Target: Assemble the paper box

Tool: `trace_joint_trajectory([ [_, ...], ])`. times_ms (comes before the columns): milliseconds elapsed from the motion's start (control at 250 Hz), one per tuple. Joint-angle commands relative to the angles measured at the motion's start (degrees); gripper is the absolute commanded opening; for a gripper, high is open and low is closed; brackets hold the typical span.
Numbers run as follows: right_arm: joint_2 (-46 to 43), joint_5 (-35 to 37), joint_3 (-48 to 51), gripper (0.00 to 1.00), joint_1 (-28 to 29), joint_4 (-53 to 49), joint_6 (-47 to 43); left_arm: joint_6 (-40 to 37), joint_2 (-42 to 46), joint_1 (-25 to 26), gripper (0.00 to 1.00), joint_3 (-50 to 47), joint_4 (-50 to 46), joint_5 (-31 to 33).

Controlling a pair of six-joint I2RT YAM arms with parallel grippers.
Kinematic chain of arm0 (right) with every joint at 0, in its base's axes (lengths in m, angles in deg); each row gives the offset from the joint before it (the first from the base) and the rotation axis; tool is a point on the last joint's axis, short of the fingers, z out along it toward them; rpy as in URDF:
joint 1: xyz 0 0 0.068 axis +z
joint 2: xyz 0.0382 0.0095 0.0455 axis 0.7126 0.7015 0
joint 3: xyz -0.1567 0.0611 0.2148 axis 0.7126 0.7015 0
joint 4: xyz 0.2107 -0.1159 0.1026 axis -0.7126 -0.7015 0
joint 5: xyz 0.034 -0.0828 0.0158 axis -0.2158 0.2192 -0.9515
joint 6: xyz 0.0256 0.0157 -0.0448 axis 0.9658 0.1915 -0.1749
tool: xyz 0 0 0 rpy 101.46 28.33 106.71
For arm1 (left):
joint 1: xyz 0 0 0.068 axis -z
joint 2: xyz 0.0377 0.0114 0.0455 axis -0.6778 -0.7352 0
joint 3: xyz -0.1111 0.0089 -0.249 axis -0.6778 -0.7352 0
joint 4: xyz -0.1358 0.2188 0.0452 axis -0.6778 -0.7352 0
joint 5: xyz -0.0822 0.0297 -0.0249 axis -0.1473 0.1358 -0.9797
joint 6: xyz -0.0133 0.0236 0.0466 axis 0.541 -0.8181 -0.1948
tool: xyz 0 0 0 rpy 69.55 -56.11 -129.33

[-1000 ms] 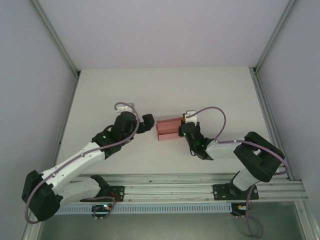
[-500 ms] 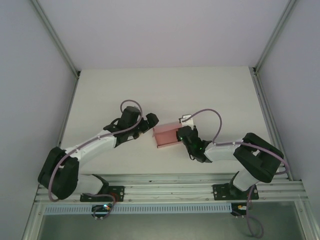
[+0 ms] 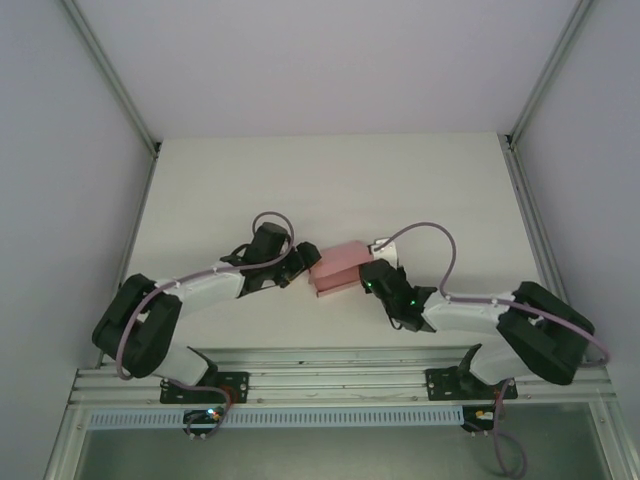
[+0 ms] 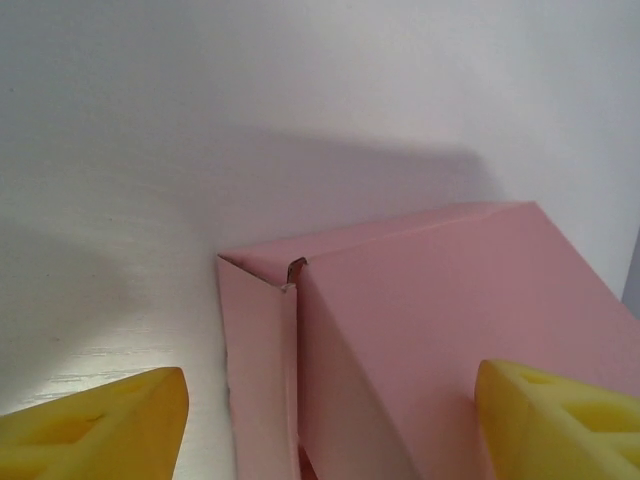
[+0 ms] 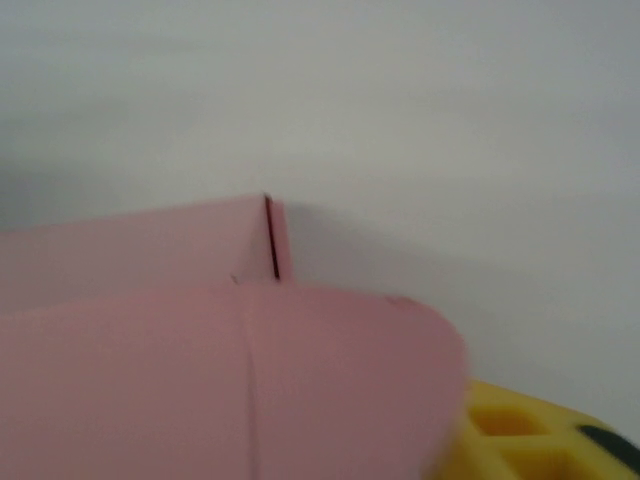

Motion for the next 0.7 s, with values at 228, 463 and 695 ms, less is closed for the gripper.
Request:
trace_joint_trajectory([
  [228, -23.4, -4.7, 5.8, 0.86, 0.2, -28.5, 10.1, -4.8, -8.5, 0.7, 0.60, 2.0, 3.6, -1.9],
  [463, -26.2, -13.5, 1.0, 1.00, -6.5, -30.6, 4.1, -9.8, -11.0, 0.2, 0.54, 3.8, 4.0, -2.4],
  [695, -19.6, -31.6, -8.6, 1.00, -21.0, -33.9, 1.9, -13.5, -12.6, -2.8, 0.44, 1.0, 14.2, -10.1],
])
